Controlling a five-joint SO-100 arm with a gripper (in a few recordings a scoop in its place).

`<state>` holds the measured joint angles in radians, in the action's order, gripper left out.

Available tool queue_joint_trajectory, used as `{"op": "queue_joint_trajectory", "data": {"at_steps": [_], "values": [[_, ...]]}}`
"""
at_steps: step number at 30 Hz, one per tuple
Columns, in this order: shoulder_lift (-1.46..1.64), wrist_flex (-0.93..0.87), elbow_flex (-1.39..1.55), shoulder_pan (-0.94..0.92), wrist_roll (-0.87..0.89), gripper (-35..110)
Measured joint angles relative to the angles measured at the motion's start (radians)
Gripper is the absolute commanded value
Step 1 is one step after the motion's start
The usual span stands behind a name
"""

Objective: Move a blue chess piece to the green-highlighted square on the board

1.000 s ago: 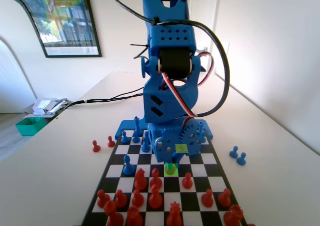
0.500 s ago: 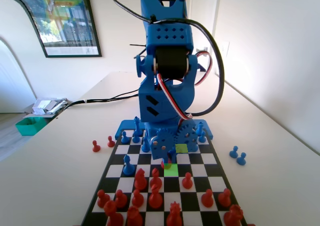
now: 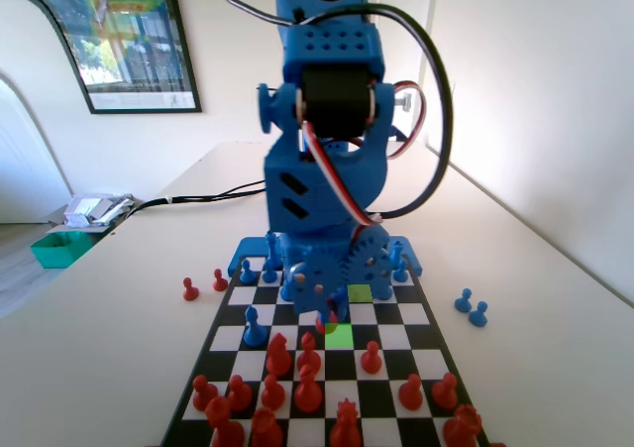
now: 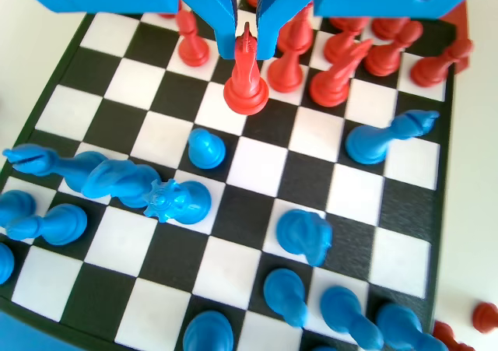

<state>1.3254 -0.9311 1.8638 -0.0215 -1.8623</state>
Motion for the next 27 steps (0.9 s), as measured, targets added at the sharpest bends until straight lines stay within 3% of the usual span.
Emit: {"op": "queue_joint_trajectory", "data": {"at_steps": [18,27], "values": [[0.207,-0.316,-0.071,-0.360,-0.132,1],[0.212,-0.316,-0.083,-0.566,-0.183,1]]}}
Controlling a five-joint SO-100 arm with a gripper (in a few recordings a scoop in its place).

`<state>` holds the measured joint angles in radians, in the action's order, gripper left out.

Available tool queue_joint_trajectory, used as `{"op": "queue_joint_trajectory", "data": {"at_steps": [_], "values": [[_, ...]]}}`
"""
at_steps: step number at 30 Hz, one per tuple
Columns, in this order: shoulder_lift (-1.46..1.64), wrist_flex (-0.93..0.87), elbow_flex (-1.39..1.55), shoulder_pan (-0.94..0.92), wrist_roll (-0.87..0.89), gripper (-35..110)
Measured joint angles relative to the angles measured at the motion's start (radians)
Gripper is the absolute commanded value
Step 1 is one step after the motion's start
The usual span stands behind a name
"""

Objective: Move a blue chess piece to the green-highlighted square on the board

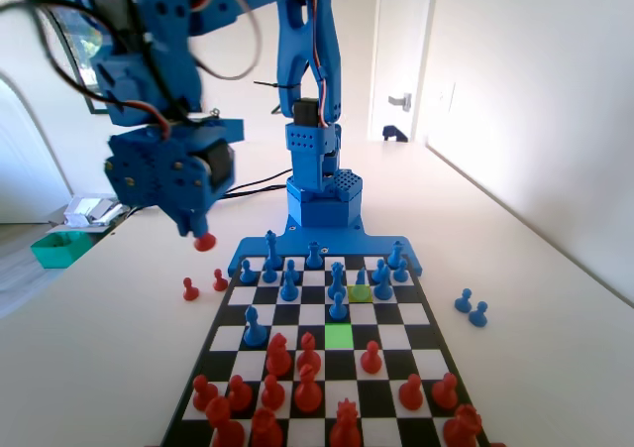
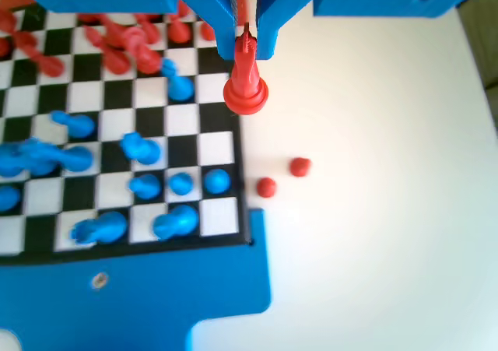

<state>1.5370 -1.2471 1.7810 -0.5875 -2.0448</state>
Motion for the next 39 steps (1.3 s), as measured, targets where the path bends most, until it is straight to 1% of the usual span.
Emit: {"op": "queue_joint_trajectory", "data": {"at_steps": [4,10,16,22,25,31,35,39], "values": [[-0.011,0.069,0.000,-0.055,0.008,1],[-0.086,0.221,0.066,-0.066,0.035,1],[-0.141,0.453,0.206,-0.077,0.026,1],[-0.173,0.615,0.321,-0.086,-0.006,1],[-0.192,0.670,0.344,-0.086,-0.021,1],[-0.218,0.715,0.354,-0.086,-0.026,1],[-0.229,0.749,0.370,-0.080,-0.026,6],[-0.242,0.795,0.377,-0.074,-0.018,8]]}}
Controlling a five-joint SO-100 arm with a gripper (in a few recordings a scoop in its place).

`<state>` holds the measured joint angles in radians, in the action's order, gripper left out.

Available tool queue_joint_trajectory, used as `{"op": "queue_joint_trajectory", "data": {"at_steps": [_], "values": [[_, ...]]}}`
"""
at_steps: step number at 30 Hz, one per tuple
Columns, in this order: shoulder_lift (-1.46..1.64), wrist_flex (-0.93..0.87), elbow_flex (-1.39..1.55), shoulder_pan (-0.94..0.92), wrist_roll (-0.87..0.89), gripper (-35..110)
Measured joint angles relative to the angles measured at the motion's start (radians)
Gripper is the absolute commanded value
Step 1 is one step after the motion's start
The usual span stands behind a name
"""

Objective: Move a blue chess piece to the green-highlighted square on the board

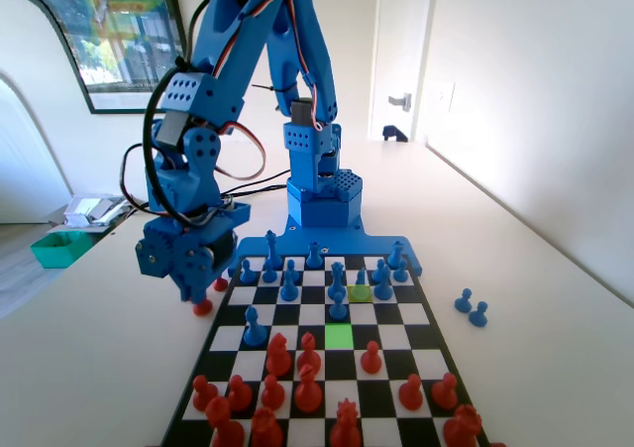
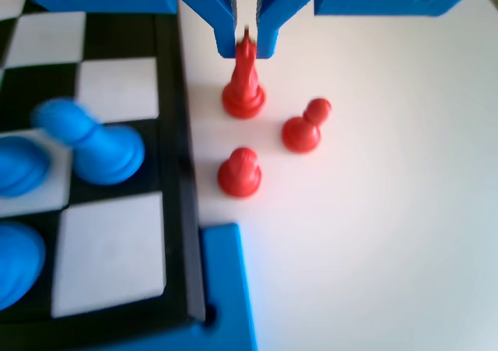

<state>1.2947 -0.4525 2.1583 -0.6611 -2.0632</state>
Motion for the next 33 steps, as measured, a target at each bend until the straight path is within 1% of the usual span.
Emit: {"op": "queue_joint_trajectory", "data": {"at_steps": [1,8,12,20,27,33], "values": [[0.000,0.003,0.008,0.000,0.000,10],[-0.020,0.023,0.012,0.018,-0.008,12],[-0.020,-0.020,0.011,0.018,-0.005,12],[-0.002,-0.221,-0.060,0.032,-0.008,12],[0.021,-0.394,-0.147,0.025,-0.061,12],[0.031,-0.611,-0.284,0.008,-0.104,10]]}}
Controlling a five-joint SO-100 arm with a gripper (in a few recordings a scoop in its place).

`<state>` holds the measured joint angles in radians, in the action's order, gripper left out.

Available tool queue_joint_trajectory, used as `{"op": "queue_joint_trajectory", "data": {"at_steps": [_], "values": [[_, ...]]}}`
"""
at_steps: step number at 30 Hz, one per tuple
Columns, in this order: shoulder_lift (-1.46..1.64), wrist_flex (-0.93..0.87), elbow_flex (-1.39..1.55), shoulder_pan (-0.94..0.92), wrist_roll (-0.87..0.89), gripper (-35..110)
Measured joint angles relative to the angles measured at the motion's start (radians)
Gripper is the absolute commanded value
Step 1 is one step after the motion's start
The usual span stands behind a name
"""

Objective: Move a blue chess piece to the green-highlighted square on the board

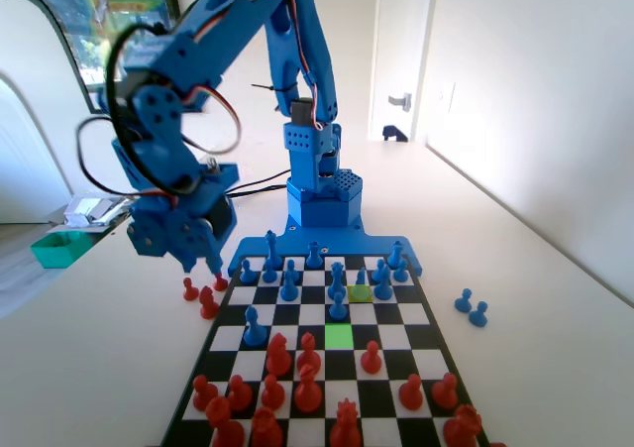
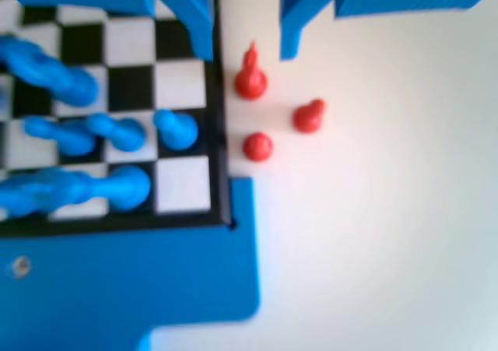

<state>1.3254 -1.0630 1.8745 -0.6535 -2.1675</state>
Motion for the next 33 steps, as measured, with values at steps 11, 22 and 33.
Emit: {"op": "queue_joint_trajectory", "data": {"at_steps": [11,22,33], "values": [[0.115,-0.245,-0.175,0.184,0.218,9],[0.273,-0.084,0.015,0.499,0.670,7],[0.345,0.066,0.233,0.669,0.943,8]]}}
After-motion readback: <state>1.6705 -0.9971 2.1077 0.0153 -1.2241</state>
